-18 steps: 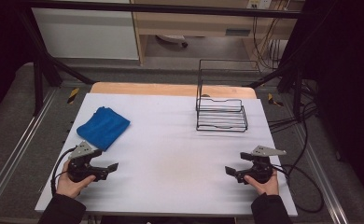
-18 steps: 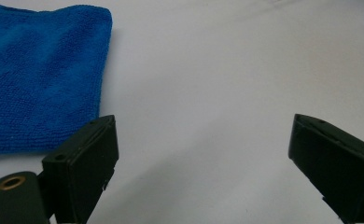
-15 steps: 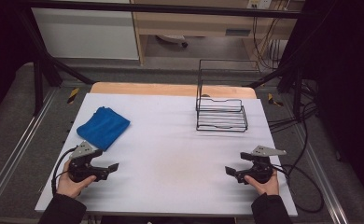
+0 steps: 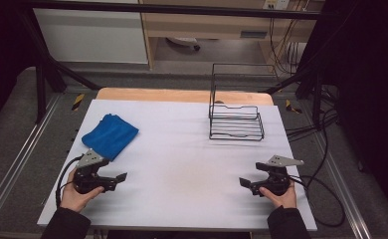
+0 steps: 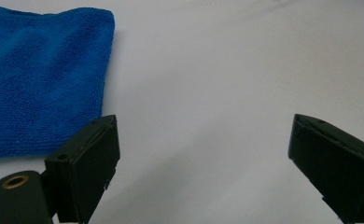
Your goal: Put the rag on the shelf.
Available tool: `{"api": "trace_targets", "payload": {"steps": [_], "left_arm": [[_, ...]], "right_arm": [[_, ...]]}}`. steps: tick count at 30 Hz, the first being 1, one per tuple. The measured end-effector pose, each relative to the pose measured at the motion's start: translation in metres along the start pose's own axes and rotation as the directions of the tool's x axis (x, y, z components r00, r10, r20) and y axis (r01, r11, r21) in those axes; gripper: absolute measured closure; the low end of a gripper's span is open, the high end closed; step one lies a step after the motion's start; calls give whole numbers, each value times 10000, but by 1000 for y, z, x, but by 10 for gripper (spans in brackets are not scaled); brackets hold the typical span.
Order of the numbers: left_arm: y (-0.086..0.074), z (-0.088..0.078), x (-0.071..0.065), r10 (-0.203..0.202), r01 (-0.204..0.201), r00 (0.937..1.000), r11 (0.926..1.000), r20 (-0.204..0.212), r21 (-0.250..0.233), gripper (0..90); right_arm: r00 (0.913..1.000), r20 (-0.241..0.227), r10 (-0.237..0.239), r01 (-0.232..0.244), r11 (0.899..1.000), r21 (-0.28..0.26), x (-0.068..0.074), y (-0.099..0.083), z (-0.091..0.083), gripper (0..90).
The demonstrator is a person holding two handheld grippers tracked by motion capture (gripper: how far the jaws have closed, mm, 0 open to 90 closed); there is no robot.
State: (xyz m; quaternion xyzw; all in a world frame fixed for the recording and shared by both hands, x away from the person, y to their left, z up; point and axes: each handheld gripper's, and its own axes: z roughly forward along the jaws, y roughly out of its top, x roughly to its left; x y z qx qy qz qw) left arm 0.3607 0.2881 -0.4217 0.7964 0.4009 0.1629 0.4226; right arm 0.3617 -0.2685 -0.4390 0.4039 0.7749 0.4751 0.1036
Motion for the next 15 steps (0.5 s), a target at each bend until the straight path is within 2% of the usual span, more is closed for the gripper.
{"api": "trace_targets", "payload": {"steps": [10,15], "left_arm": [[15,1,3,-109,110,9999,9998,-95,147,118],[26,4,8,-17,34,9992,9991,-407,424,154]], "right_arm": [[10000,55,-4,4,9999,110,1,0,1,10],[10000,71,6,-7,9999,124,1,-1,2,10]]}}
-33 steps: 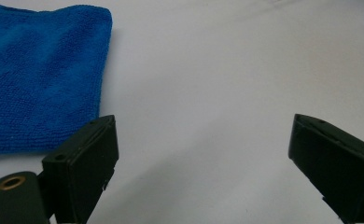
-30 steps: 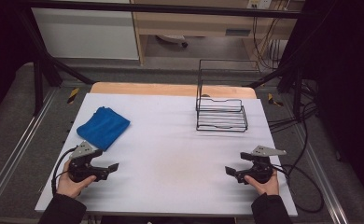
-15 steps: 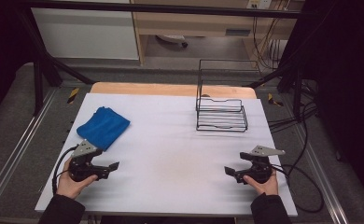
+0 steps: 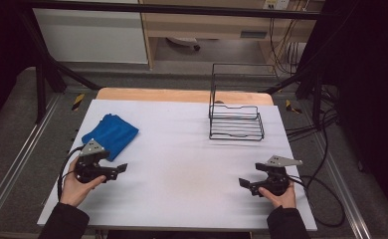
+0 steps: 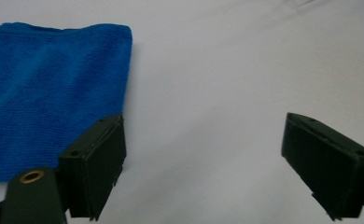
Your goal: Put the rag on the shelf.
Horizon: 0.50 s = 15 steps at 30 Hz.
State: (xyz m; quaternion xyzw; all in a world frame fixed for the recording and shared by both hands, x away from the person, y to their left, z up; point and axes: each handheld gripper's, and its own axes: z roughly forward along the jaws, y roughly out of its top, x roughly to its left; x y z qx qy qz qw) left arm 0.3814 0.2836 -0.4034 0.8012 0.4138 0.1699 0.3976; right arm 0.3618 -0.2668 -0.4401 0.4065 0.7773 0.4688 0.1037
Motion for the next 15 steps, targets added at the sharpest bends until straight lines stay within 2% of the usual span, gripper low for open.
{"api": "trace_targets", "payload": {"steps": [2,3,8,12,13,14,15], "left_arm": [[5,2,4,-154,154,9998,9999,-106,48,166],[9,4,9,-238,243,9993,9996,-300,174,167],[11,10,20,-534,551,9970,9981,-559,286,207],[6,16,32,-671,718,9939,9961,-876,511,270],[4,17,35,-666,723,9934,9956,-936,589,301],[2,19,36,-681,746,9929,9951,-975,652,374],[1,20,38,-656,727,9928,9950,-1002,690,374]], "right_arm": [[10000,0,-14,14,10000,6,0,0,0,11],[10000,-5,-15,15,10000,20,0,0,0,10],[10000,14,-11,11,10000,23,0,0,0,10],[10000,21,6,-6,10000,52,0,0,0,10],[10000,22,0,0,10000,71,0,0,0,10],[10000,17,10,-10,10000,89,0,0,1,11],[10000,17,10,-10,10000,89,0,0,1,11]]}}
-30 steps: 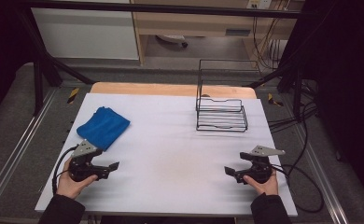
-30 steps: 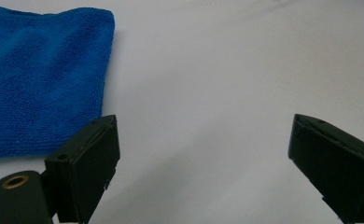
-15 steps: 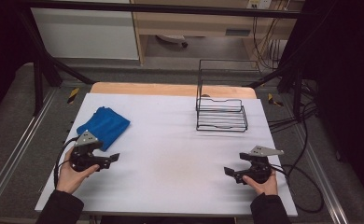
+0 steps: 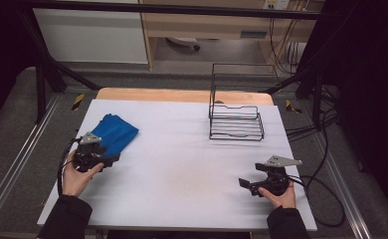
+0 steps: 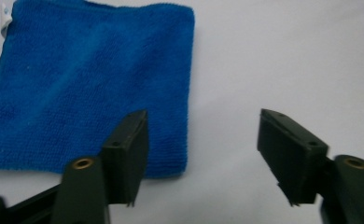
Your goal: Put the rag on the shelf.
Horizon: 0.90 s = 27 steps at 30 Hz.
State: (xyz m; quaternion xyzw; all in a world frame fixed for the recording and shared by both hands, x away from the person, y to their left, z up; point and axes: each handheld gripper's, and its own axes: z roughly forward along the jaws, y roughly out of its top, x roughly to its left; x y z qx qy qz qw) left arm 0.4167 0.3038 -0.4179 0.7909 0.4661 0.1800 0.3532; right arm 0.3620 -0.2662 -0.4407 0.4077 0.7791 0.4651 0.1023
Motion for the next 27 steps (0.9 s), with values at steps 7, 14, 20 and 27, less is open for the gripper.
{"api": "trace_targets", "payload": {"steps": [7,14,20,27], "left_arm": [[-4,13,4,182,-179,9998,9995,-116,268,575],[-8,23,8,258,-236,9989,9983,-403,541,652],[-10,26,9,328,-298,9978,9982,-577,522,718],[-9,28,5,745,-689,9933,9955,-879,649,784]], "right_arm": [[10000,-3,-24,24,10000,20,-1,0,0,11],[10000,-17,-28,28,10000,8,0,0,0,11],[10000,-13,-45,45,10000,25,0,0,1,11],[10000,-33,-41,41,10000,2,-1,0,0,11]]}}
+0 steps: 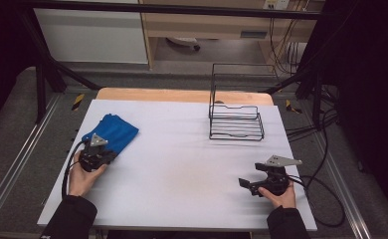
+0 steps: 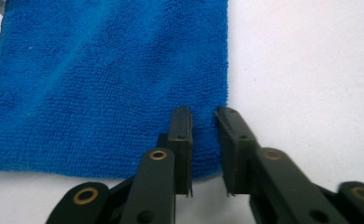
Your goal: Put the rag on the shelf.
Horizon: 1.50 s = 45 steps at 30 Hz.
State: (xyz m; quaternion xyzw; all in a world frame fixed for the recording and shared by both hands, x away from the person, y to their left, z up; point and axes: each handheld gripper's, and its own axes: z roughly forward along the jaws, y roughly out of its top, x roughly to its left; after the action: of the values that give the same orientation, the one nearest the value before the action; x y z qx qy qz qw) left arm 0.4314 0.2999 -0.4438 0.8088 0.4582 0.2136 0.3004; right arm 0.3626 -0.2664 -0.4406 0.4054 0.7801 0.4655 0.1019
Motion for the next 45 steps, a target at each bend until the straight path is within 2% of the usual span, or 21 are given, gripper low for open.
{"api": "trace_targets", "payload": {"steps": [3,7,13,19,24,30,45], "left_arm": [[1,0,0,14,-14,10000,10000,-44,17,836],[1,0,1,-8,8,10000,10000,-6,31,858],[1,-3,6,-566,570,9974,9983,445,-91,873],[4,-14,6,-660,680,9950,9974,754,-243,876],[5,-22,2,-814,860,9898,9957,1167,-349,876],[9,-28,-12,-1024,1129,9793,9923,1749,-511,876],[19,-33,-59,-884,1076,9633,9922,2535,-627,876]], "right_arm": [[10000,2,-10,10,10000,-3,0,0,0,12],[10000,-4,-17,17,10000,0,0,0,0,12],[10000,-27,-43,44,10000,10,-1,0,1,13],[10000,-41,39,-39,10000,-36,-1,0,0,13],[10000,-53,-29,29,10000,5,-1,0,0,13],[10000,-49,-16,16,10000,-3,-1,0,0,14],[10000,-38,-13,13,10000,58,0,0,0,15]]}}
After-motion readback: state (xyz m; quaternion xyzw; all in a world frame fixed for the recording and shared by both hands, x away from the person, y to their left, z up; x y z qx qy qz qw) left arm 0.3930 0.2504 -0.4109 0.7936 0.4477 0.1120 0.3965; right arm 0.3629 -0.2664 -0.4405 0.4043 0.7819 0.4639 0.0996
